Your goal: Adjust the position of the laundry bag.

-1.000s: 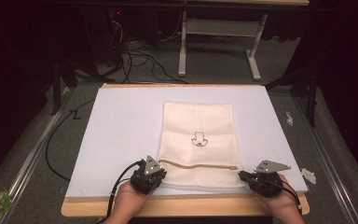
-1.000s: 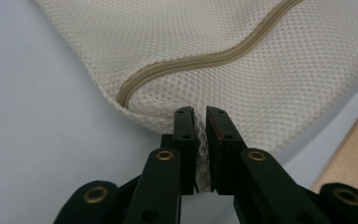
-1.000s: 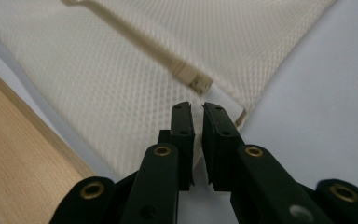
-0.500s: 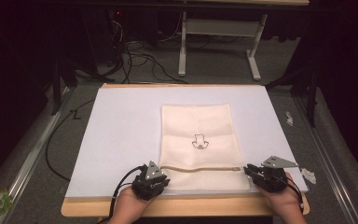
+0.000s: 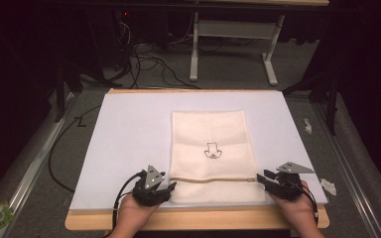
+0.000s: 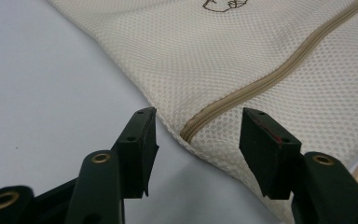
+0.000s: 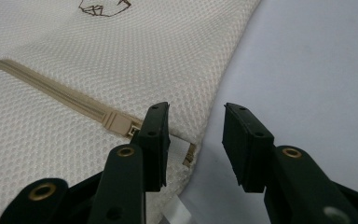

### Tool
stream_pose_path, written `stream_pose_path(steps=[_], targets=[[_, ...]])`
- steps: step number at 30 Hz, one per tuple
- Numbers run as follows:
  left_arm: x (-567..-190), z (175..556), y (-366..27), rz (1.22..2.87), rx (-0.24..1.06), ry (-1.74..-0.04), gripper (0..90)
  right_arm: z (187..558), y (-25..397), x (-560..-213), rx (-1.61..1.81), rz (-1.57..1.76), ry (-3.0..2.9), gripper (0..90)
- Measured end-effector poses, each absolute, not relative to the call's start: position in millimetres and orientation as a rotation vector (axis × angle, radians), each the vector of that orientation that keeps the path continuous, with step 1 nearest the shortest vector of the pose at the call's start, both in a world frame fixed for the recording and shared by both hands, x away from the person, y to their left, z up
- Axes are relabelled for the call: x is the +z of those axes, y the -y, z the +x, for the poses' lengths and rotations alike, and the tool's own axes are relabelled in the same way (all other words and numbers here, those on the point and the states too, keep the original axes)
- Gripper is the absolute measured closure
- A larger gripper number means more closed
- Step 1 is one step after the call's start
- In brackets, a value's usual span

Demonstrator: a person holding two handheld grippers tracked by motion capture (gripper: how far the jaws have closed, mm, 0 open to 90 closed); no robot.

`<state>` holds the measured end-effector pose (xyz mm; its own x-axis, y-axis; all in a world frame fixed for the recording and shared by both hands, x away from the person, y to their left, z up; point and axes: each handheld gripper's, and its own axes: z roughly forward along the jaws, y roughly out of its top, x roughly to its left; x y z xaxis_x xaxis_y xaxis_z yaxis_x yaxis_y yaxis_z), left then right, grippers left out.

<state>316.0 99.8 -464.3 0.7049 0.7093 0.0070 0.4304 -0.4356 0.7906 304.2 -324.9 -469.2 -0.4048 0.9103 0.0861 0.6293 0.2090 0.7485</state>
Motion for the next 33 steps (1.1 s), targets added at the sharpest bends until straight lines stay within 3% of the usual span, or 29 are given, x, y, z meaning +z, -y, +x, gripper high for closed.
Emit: stream_pose_path(steps=[16, 26, 29, 33], targets=[[-460, 315, -97, 2.077, 0.442, -0.844, 45.4, 305, 318, -476, 0.997, 1.446, -2.171, 58.2], [-461, 320, -106, 2.020, 0.408, -0.886, 45.1, 306, 312, -473, 0.967, 1.393, -2.226, 82.1], [-460, 322, -110, 2.000, 0.394, -0.879, 48.5, 308, 313, -472, 0.984, 1.386, -2.231, 83.9], [-457, 322, -112, 1.979, 0.388, -0.879, 46.7, 307, 315, -468, 1.001, 1.378, -2.220, 84.3]])
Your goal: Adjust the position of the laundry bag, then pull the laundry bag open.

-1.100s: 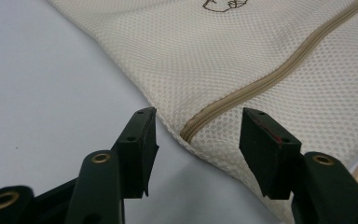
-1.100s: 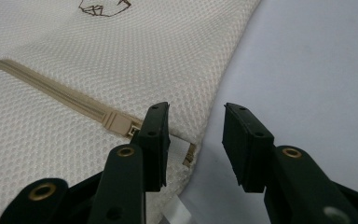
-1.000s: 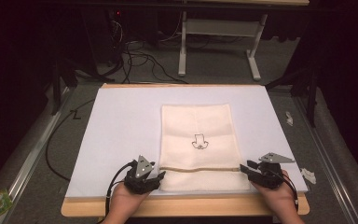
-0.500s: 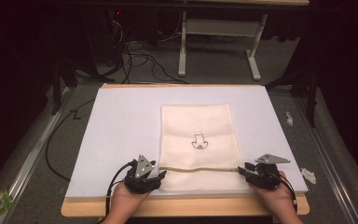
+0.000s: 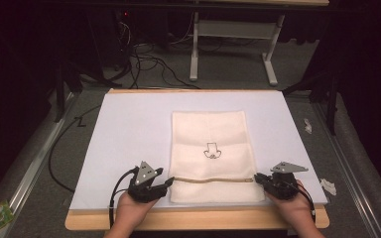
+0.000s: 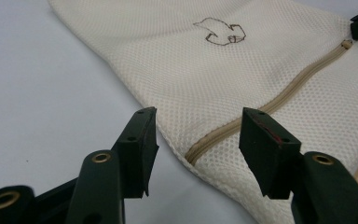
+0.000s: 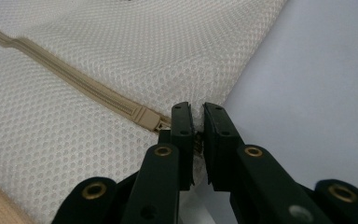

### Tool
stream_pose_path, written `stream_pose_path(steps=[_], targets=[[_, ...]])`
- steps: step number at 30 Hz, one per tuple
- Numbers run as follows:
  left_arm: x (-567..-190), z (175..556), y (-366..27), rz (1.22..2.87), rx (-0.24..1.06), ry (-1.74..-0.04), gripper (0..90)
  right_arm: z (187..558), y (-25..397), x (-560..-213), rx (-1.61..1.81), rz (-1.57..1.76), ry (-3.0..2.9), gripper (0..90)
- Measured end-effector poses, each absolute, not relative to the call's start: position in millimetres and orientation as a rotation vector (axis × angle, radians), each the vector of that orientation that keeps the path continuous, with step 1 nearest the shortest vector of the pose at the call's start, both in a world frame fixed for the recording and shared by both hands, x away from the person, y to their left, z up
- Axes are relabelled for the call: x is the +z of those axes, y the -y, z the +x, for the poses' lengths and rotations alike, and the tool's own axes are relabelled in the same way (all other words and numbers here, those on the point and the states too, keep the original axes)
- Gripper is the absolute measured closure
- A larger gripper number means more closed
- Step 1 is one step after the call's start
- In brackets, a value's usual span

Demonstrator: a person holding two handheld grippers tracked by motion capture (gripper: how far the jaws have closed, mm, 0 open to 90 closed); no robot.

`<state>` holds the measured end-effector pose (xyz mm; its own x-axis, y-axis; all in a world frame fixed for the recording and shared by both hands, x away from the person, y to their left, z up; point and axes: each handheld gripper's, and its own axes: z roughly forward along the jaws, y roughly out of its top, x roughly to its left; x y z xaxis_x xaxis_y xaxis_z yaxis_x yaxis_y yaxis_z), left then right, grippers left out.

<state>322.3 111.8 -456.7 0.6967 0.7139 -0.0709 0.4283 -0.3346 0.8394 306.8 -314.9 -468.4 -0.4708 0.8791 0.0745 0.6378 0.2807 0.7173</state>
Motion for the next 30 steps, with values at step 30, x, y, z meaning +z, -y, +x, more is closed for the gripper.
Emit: stream_pose_path(steps=[30], targets=[[-451, 323, 12, 1.996, 0.069, -0.678, 50.7, 300, 317, -443, 1.169, 1.237, -2.150, 84.9]])
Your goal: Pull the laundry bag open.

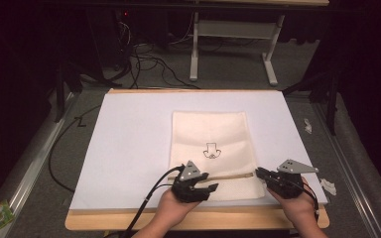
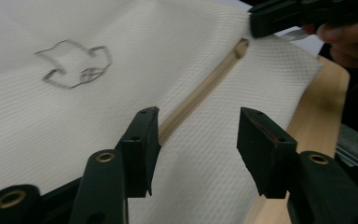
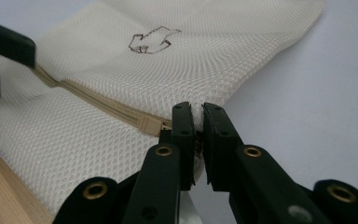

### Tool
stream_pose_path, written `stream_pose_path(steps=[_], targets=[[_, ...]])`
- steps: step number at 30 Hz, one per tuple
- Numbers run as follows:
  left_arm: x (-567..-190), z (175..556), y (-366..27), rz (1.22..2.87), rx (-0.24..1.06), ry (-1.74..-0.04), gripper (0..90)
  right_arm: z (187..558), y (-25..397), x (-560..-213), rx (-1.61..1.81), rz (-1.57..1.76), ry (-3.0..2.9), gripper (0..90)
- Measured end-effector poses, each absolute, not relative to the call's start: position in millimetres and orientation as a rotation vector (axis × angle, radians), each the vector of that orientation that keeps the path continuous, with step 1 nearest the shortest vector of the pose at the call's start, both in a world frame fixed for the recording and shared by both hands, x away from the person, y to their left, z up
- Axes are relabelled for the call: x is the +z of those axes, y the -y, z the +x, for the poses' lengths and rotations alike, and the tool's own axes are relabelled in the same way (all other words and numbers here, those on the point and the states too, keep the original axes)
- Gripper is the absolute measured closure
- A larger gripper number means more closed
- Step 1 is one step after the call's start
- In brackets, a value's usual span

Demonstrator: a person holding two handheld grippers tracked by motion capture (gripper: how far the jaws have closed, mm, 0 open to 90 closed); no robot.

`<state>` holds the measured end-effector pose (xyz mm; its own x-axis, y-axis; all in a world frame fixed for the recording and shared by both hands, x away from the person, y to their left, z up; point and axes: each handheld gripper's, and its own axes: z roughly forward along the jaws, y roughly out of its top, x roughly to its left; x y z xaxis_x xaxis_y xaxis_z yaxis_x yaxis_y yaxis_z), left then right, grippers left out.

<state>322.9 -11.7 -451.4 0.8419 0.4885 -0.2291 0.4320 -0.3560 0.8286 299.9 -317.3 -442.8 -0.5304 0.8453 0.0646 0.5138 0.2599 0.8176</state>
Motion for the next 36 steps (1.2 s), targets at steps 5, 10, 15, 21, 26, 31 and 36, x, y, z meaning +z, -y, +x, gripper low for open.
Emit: stream_pose_path(steps=[5, 10, 15, 21, 26, 31, 36], targets=[[-454, 330, 49, 2.014, 0.064, -0.637, 53.6, 299, 317, -439, 1.196, 1.228, -2.139, 85.2], [-461, 339, 76, 2.000, 0.007, -0.649, 57.6, 297, 317, -436, 1.217, 1.201, -2.139, 85.3], [-465, 341, 95, 1.974, -0.024, -0.667, 61.2, 294, 314, -432, 1.230, 1.172, -2.139, 85.4], [-465, 340, 99, 1.936, -0.006, -0.679, 73.1, 293, 315, -431, 1.231, 1.170, -2.122, 85.4], [-462, 335, 101, 1.889, 0.005, -0.673, 80.0, 293, 315, -429, 1.239, 1.167, -2.112, 85.3], [-457, 334, 100, 1.852, 0.044, -0.663, 85.6, 293, 315, -429, 1.245, 1.163, -2.104, 85.3], [-458, 334, 102, 1.831, 0.044, -0.677, 84.4, 293, 315, -429, 1.248, 1.164, -2.103, 85.3]])
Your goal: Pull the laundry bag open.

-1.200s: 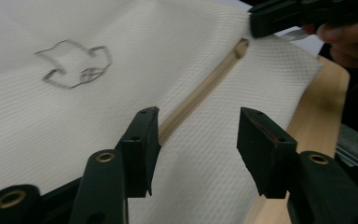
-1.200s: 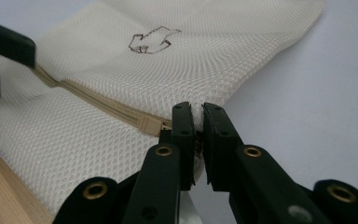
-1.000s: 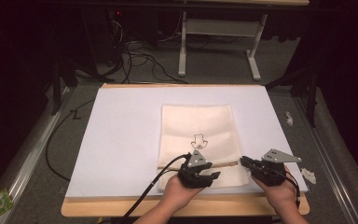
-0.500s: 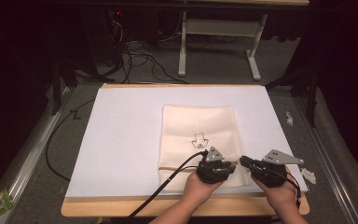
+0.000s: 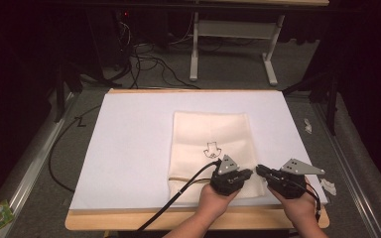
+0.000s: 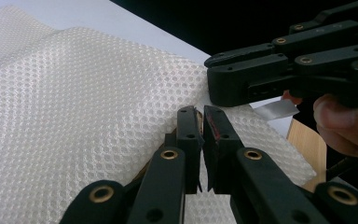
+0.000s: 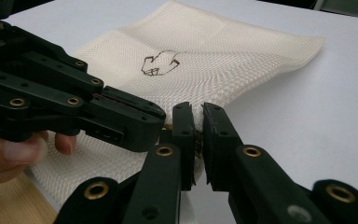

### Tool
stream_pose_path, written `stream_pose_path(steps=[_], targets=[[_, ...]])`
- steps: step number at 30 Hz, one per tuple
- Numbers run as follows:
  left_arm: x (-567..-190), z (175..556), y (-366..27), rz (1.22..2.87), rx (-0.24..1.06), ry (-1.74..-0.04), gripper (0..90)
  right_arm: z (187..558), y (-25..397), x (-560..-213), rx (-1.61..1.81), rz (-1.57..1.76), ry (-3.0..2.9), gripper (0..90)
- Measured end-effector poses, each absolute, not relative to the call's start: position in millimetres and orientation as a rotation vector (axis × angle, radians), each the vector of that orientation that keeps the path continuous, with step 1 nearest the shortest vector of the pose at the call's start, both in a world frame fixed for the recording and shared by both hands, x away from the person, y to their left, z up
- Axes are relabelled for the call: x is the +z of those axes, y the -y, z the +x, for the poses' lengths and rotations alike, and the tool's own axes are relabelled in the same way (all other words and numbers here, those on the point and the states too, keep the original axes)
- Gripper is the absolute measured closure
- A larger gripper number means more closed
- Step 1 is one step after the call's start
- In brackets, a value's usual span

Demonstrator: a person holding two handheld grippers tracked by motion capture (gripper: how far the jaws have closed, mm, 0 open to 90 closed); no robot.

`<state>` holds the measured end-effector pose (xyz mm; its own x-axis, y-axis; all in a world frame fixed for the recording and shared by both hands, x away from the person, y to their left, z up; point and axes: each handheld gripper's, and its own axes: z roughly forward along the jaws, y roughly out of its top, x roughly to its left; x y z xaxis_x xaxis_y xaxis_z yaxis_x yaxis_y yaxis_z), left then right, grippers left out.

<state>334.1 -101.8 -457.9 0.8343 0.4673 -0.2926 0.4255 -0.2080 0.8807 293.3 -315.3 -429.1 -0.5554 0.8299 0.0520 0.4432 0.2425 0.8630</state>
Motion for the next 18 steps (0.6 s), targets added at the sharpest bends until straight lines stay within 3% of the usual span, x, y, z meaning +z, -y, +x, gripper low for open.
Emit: stream_pose_path(steps=[3, 5, 18], targets=[[-459, 334, 103, 1.838, 0.035, -0.686, 81.6, 292, 314, -429, 1.253, 1.167, -2.103, 85.3], [-460, 334, 103, 1.839, 0.034, -0.680, 86.3, 292, 314, -429, 1.254, 1.161, -2.103, 85.3], [-466, 346, 72, 1.856, -0.002, -0.790, 87.1, 291, 319, -430, 1.236, 1.204, -2.081, 85.8]])
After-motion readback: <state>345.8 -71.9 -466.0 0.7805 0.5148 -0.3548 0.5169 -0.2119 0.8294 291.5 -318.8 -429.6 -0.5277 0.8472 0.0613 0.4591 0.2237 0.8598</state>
